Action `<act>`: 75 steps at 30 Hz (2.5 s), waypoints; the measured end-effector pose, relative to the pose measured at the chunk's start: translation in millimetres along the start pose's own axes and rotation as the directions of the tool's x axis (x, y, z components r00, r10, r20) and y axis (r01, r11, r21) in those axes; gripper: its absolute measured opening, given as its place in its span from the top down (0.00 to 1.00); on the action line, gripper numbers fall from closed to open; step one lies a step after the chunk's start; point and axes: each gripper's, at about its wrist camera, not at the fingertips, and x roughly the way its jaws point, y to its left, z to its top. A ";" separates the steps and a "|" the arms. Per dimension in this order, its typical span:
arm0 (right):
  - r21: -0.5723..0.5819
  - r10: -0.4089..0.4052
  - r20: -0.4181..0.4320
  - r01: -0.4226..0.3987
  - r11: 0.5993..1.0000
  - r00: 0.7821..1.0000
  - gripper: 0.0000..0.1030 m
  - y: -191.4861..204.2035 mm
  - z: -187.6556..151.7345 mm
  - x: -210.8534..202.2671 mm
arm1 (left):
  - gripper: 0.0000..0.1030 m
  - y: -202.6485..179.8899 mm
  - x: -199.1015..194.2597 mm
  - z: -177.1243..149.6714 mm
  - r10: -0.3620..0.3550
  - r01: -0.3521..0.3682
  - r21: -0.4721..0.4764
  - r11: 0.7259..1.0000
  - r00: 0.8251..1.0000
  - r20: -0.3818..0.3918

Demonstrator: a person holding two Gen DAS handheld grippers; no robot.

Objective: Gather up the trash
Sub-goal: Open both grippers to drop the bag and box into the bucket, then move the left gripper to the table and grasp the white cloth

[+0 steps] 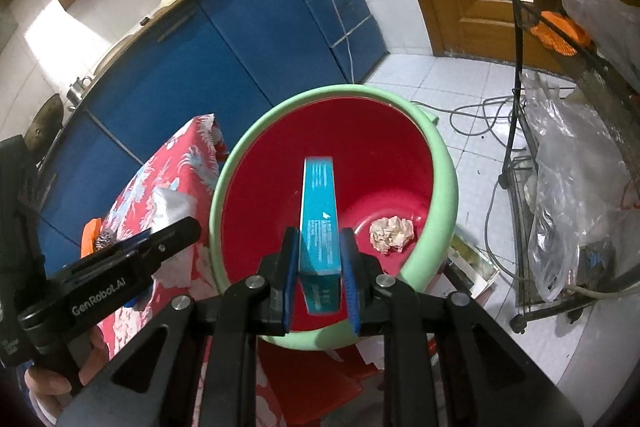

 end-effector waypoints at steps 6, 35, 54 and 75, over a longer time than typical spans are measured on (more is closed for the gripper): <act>0.018 0.003 -0.004 -0.003 1.000 1.000 0.71 -6.2 -0.4 3.8 | 0.46 -2.0 -0.7 -1.0 0.026 -0.026 0.018 0.999 1.000 0.014; -0.057 0.041 0.025 -0.040 0.998 0.999 0.62 40.7 -6.7 -26.7 | 0.46 34.7 -51.6 -15.5 0.080 -0.074 -0.064 0.995 0.993 0.082; -0.173 0.129 -0.016 -0.130 0.976 0.991 0.54 107.8 -28.8 -32.3 | 0.46 112.0 -111.1 -50.5 0.218 -0.188 -0.229 0.955 0.969 0.115; -0.304 0.141 -0.134 -0.177 0.936 0.981 0.46 182.8 -57.8 10.4 | 0.46 228.6 -136.9 -104.5 0.379 -0.313 -0.463 0.829 0.924 0.054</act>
